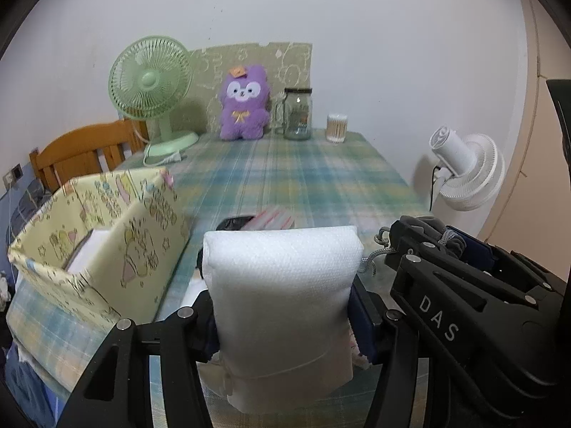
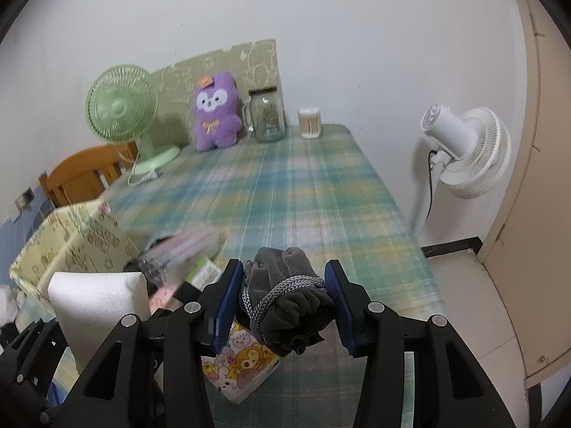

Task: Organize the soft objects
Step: 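Carry the foam sheet and sock bundle into the yellow box and open both tools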

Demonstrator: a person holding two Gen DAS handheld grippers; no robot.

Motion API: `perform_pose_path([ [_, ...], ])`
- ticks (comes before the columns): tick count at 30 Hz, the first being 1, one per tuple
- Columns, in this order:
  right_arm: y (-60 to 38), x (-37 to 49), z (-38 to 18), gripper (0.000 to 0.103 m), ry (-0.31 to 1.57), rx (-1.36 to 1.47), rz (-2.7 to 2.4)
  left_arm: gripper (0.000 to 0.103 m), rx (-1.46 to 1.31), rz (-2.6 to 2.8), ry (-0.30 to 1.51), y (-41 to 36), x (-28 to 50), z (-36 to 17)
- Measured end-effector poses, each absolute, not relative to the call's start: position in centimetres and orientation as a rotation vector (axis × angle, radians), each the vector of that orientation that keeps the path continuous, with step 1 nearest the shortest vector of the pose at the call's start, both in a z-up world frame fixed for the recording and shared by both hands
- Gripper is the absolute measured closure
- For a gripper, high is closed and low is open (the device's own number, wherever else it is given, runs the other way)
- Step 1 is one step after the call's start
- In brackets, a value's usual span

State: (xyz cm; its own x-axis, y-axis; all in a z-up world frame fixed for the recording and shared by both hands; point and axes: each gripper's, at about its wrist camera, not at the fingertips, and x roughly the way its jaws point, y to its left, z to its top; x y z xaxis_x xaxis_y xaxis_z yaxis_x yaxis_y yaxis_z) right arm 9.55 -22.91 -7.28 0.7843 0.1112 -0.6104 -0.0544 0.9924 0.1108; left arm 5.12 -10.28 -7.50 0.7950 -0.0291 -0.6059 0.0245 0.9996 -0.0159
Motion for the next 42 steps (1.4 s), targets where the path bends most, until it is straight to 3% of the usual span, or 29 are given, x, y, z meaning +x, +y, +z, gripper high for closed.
perform_pose_path([
  [22,-22.0,7.7,-0.4,0.052,0.544,0.113,0.032,0.043,0.02,-0.075,0.559,-9.3,4.8,-1.4],
  [42,-16.3,7.2,1.8,0.052,0.526,0.083,0.006,0.043,0.06,-0.116,0.535,-4.7,5.3,0.6],
])
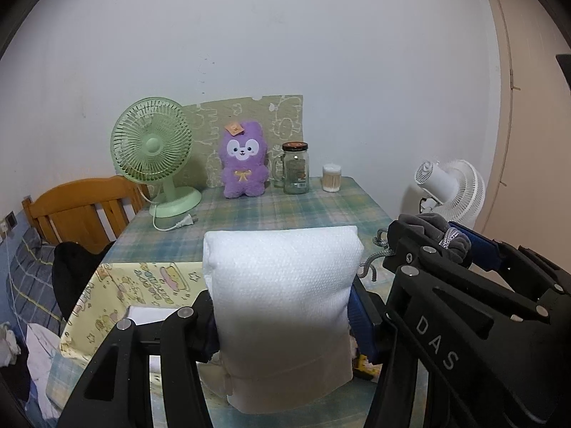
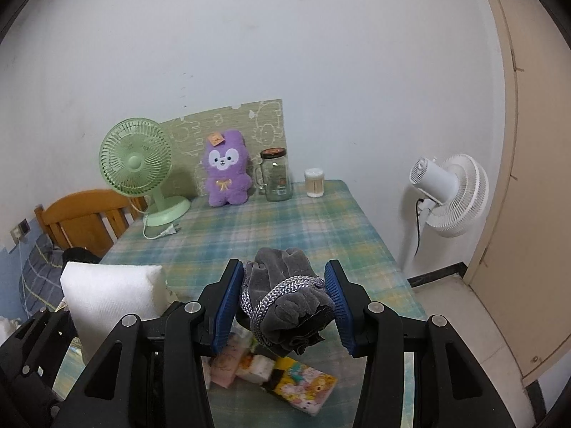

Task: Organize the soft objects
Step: 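Carry the foam sheet and sock bundle into the yellow box and open both tools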

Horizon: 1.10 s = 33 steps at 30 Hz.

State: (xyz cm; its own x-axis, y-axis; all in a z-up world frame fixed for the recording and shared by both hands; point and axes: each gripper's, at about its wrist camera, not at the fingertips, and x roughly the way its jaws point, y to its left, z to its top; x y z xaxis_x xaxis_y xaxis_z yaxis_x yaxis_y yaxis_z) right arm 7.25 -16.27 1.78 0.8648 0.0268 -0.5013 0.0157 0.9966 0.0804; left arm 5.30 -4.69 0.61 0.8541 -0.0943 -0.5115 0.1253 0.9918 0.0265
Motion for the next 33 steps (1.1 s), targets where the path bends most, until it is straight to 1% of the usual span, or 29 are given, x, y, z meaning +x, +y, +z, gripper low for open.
perform_pose_path([
  [14,-10.3,8.9,2.5,0.052,0.549,0.028,0.07,0.043,0.08,-0.101,0.531,0.0,6.6,1.2],
  [33,-3.7,10.7,1.8,0.052,0.545,0.042,0.082,0.043,0.082,-0.094,0.54,6.1,8.3,0.9],
])
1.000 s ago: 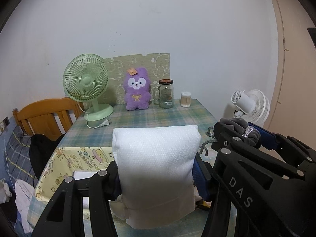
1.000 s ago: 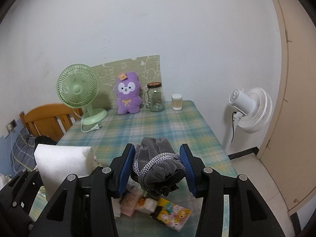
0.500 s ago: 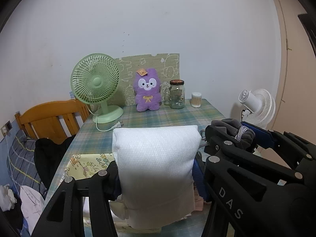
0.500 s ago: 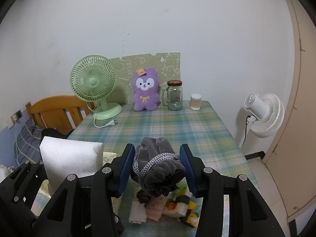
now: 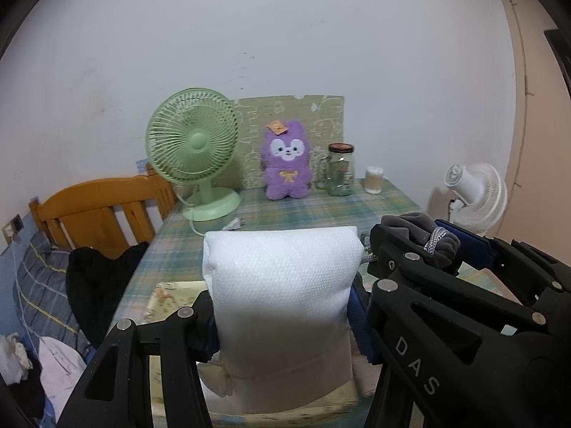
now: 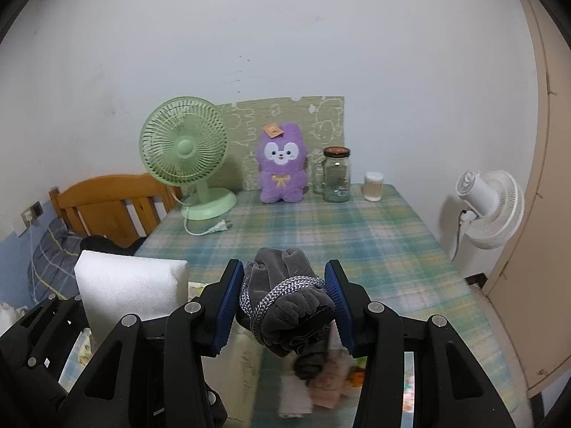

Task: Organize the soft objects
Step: 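Carry the foam sheet and sock bundle into the yellow box and open both tools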

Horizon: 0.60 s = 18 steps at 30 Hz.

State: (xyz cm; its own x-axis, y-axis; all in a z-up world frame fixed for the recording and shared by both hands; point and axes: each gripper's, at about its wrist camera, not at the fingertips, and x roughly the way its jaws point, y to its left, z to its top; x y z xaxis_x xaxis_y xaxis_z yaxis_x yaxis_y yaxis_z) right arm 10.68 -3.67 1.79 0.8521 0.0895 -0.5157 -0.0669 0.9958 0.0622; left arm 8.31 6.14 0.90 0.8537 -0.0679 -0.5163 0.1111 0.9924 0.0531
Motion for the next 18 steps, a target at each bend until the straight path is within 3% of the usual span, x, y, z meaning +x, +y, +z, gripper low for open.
perform_pose_path([
  [14,1.3,12.5,-0.9,0.052,0.601,0.047,0.176,0.039,0.065,-0.024,0.635,10.9,9.7,-1.9],
  [16,1.8,12.7,-1.5,0.052,0.608,0.047,0.191,0.036,0.061,-0.007,0.662,11.4,10.0,-2.6],
  [18,2.1,12.8,-1.9,0.052,0.618,0.049,0.202,0.026,0.058,-0.002,0.688,11.8,10.3,-3.3],
])
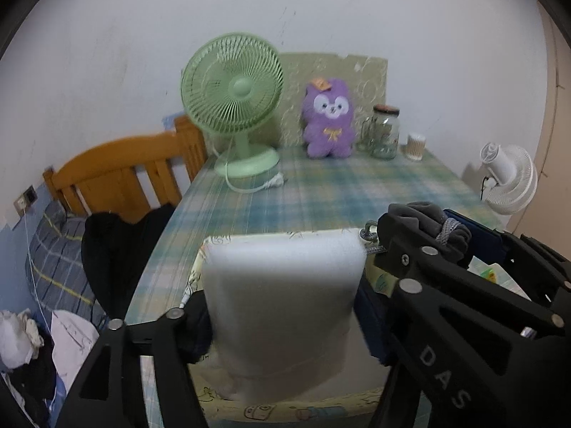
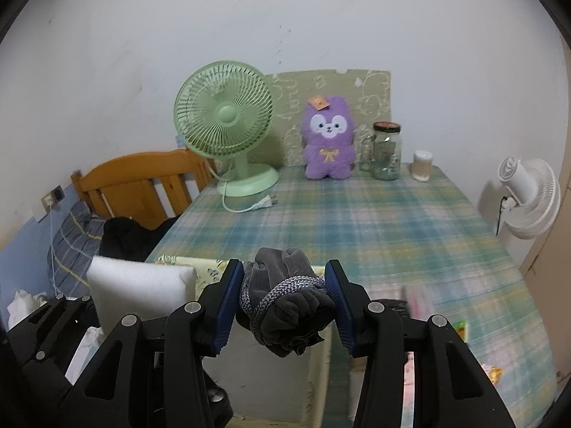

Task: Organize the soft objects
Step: 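Carry the foam sheet and sock bundle into the yellow box and open both tools, then withdraw both open tools from the box back over the table items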

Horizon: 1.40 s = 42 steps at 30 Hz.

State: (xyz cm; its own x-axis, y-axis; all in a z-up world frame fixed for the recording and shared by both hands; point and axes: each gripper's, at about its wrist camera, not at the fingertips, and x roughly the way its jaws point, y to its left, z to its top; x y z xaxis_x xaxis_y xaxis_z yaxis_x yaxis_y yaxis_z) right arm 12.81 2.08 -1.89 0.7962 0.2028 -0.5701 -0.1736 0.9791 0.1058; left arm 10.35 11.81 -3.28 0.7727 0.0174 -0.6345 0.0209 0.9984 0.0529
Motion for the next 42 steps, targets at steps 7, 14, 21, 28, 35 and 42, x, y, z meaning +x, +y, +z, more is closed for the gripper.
perform_pose_path([
  [7,3.1,13.5,-3.2,0.052,0.655,0.053,0.26,0.008,0.061,0.023,0.708,12.5,10.7,-4.2],
  [14,3.9,14.1,-3.9,0.031,0.666,0.032,0.288,0.007,0.043,0.035,0.721,13.0,10.9,-4.8],
  [21,3.6,14.0,-3.5,0.01,0.647,0.028,0.278,0.004,0.036,0.041,0.698,12.6,10.6,-4.4],
  [28,2.7,13.1,-2.4,0.003,0.616,0.002,0.246,0.004,0.032,0.044,0.664,11.6,9.8,-3.5],
  [35,1.1,12.2,-1.4,0.001,0.601,0.02,0.255,0.004,0.018,0.062,0.613,10.1,8.5,-2.3],
  [42,-0.3,11.2,0.0,0.001,0.573,0.008,0.28,0.004,0.003,0.09,0.584,8.8,7.3,-1.2],
])
